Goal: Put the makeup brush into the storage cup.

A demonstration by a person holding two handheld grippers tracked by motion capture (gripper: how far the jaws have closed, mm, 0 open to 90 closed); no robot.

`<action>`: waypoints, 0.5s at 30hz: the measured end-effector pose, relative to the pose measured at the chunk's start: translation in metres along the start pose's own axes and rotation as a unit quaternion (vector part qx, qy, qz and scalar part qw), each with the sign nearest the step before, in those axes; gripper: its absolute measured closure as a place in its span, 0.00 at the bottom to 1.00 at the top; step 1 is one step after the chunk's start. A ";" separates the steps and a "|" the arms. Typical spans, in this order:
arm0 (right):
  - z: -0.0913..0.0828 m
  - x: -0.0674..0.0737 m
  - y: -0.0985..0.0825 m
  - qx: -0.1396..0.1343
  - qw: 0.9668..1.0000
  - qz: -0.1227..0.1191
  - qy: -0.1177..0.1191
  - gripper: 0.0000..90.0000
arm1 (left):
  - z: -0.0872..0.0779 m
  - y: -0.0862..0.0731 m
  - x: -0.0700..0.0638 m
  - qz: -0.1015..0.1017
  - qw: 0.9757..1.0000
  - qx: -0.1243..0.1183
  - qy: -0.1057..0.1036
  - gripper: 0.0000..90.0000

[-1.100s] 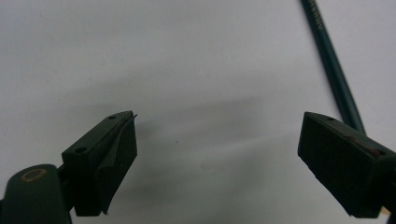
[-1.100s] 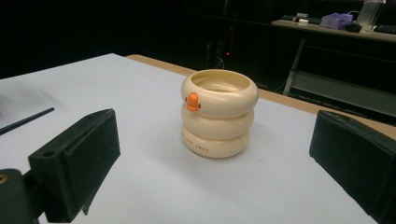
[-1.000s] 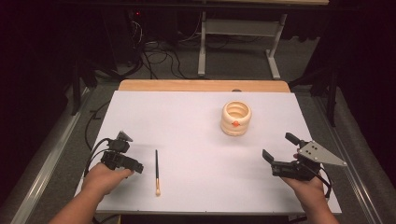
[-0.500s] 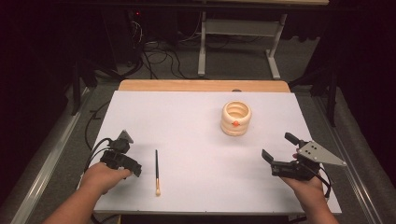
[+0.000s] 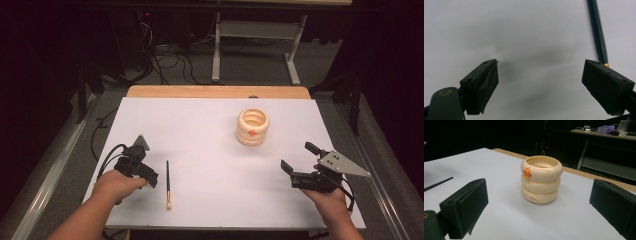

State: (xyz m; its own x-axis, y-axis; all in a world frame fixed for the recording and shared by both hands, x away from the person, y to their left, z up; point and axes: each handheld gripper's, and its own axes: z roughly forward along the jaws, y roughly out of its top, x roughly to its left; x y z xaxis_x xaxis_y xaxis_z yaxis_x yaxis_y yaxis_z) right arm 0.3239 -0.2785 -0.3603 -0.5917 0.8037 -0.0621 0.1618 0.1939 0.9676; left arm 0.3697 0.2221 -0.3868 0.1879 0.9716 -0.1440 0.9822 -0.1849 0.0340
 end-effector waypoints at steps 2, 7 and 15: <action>0.000 0.000 0.000 -0.001 1.000 0.002 -0.001 0.04 | 0.001 0.001 -0.004 0.002 1.000 0.000 0.001 0.16; 0.000 0.002 0.001 -0.001 1.000 -0.003 0.000 0.04 | 0.004 0.002 -0.012 0.010 1.000 0.009 0.003 0.16; -0.001 0.000 0.000 0.000 1.000 0.000 -0.002 0.04 | 0.006 0.002 -0.026 0.012 1.000 0.004 -0.011 0.18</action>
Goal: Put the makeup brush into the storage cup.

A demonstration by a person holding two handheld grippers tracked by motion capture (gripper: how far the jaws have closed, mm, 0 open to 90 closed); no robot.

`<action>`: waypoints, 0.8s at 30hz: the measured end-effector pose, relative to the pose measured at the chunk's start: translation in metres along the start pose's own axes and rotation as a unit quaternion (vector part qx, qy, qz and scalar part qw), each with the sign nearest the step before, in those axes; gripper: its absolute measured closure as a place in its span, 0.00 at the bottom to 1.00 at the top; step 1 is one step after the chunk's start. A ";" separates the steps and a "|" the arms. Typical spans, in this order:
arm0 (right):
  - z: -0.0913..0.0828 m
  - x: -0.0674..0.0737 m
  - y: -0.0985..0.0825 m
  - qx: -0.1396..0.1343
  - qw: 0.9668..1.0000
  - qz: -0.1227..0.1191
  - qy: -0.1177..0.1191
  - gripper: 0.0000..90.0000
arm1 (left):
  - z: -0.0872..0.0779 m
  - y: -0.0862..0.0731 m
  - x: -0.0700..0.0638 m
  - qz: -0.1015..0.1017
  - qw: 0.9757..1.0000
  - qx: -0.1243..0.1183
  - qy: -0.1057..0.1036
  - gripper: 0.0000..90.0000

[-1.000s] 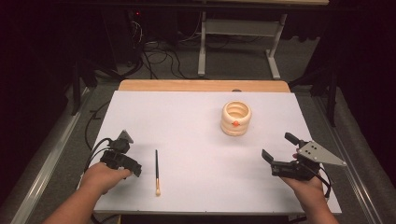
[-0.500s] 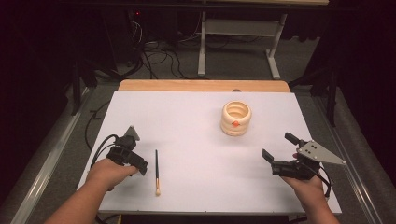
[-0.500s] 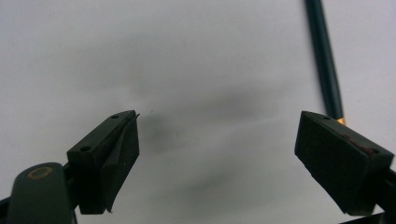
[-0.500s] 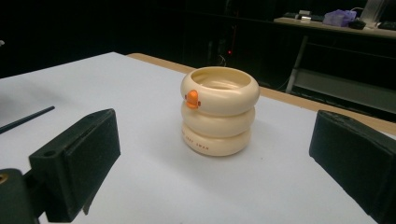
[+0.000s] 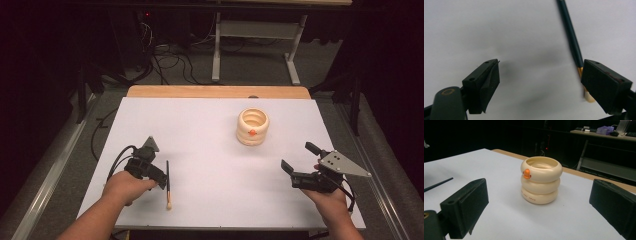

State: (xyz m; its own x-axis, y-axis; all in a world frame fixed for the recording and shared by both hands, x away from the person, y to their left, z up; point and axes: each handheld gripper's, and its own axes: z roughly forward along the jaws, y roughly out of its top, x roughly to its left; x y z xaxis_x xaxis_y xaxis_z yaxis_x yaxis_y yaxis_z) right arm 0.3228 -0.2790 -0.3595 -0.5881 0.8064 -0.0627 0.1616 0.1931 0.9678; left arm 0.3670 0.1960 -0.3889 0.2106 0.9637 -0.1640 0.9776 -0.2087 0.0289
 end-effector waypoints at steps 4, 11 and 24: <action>0.000 0.001 0.000 -0.003 1.000 -0.002 0.003 0.04 | 0.003 0.000 -0.011 0.003 1.000 0.001 -0.004 0.20; -0.001 0.001 0.001 -0.004 1.000 0.000 0.005 0.05 | 0.003 0.001 -0.024 0.012 1.000 0.003 -0.005 0.23; -0.001 0.001 0.001 -0.005 1.000 0.000 0.005 0.05 | 0.005 0.001 -0.033 0.018 1.000 -0.008 0.005 0.27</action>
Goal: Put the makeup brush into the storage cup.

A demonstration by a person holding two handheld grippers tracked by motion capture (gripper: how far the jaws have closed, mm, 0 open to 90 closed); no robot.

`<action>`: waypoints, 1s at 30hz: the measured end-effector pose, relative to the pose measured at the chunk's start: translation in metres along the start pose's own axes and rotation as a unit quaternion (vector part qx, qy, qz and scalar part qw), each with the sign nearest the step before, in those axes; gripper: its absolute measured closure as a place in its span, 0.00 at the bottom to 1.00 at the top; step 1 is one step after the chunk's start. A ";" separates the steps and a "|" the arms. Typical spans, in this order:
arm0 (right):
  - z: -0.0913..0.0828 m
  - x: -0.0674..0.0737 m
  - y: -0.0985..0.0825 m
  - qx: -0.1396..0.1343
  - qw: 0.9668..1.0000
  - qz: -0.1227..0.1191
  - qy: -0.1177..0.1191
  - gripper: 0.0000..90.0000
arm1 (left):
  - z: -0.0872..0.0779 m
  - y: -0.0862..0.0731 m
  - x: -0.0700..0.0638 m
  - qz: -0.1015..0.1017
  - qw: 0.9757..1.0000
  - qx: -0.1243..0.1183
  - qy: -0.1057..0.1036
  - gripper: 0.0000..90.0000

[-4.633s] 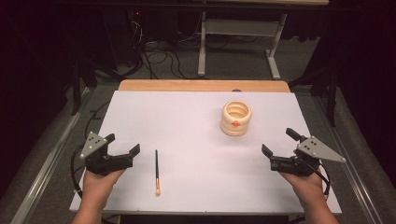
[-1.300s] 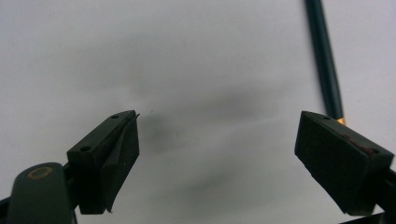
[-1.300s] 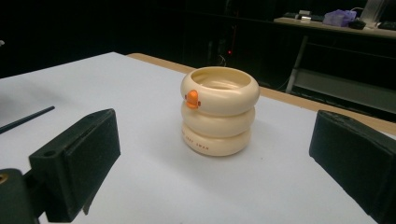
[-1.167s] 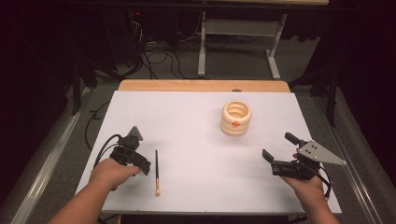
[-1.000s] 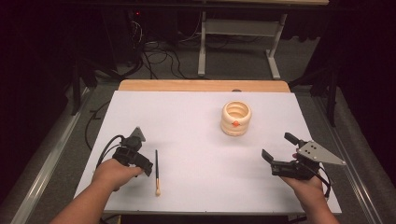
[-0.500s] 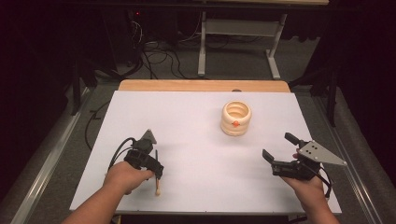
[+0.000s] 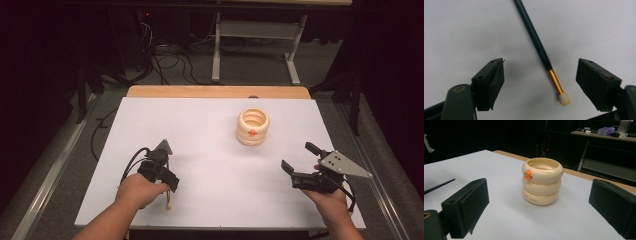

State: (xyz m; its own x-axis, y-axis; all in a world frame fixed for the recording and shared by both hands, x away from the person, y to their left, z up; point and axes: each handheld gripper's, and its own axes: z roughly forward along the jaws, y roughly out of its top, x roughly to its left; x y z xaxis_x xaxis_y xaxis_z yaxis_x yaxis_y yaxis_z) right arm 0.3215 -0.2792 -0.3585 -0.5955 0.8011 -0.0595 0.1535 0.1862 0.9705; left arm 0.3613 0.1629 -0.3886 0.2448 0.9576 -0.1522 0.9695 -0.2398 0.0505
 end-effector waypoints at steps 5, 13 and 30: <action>0.000 0.000 0.000 0.000 1.000 0.003 0.001 0.05 | 0.002 -0.001 0.001 -0.003 1.000 -0.007 0.001 0.32; 0.000 0.000 0.000 0.001 1.000 0.003 0.000 0.05 | 0.003 -0.003 -0.002 -0.005 1.000 -0.029 -0.002 0.50; 0.000 0.000 0.000 0.000 1.000 0.000 0.000 0.05 | 0.012 -0.005 -0.009 0.020 0.999 -0.017 0.028 0.71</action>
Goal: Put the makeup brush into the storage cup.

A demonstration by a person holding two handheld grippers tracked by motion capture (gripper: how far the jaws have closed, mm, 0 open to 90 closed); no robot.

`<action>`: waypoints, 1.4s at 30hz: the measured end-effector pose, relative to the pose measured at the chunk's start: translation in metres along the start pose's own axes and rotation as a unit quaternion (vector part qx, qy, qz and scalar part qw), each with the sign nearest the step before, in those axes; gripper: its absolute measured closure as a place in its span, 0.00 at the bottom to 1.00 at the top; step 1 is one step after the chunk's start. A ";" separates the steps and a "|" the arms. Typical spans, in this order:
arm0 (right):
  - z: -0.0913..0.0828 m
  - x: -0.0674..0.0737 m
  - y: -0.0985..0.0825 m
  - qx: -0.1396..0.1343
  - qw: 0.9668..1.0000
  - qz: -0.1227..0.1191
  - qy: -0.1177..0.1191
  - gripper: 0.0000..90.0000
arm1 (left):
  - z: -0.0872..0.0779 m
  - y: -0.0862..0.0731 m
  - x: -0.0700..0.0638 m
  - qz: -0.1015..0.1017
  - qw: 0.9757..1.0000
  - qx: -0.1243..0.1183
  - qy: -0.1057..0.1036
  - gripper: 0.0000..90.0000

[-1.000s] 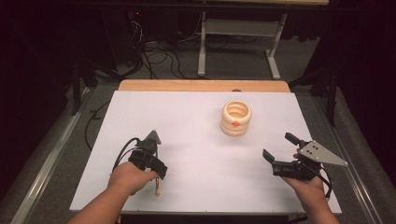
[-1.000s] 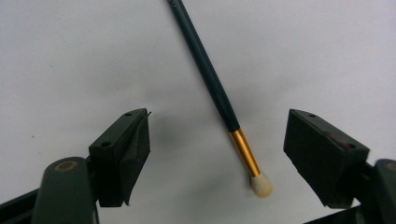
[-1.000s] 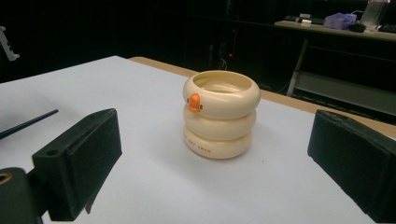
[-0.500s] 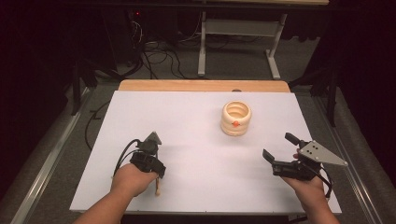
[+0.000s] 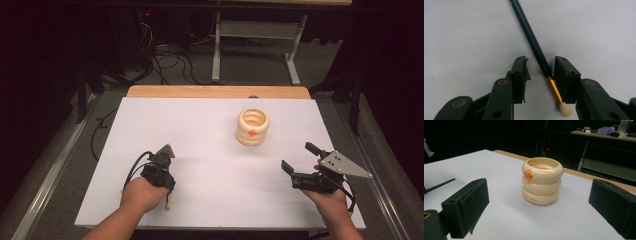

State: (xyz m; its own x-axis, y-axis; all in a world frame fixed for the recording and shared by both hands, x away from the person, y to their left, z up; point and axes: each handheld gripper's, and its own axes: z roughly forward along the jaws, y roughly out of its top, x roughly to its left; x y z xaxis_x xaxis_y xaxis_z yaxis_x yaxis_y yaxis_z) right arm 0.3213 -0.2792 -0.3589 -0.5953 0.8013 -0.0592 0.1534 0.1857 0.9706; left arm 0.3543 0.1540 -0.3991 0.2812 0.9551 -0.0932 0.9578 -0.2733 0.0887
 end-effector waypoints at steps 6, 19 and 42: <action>0.000 0.000 0.000 -0.001 1.000 -0.002 -0.001 0.05 | 0.000 -0.001 -0.003 0.019 1.000 0.000 0.020 0.76; 0.000 0.001 -0.001 0.003 1.000 0.001 -0.001 0.05 | -0.001 -0.002 0.007 0.045 0.999 -0.003 0.003 0.89; 0.002 0.002 -0.001 0.008 1.000 -0.001 0.000 0.06 | 0.000 -0.001 0.017 0.070 0.997 0.005 -0.031 0.92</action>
State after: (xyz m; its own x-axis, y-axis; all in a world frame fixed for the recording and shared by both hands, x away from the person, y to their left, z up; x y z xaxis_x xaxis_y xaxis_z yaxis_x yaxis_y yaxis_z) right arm 0.3214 -0.2763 -0.3610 -0.5948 0.8016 -0.0604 0.1647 0.1951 0.9669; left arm 0.3586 0.1709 -0.4004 0.4156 0.8985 -0.1413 0.9091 -0.4056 0.0948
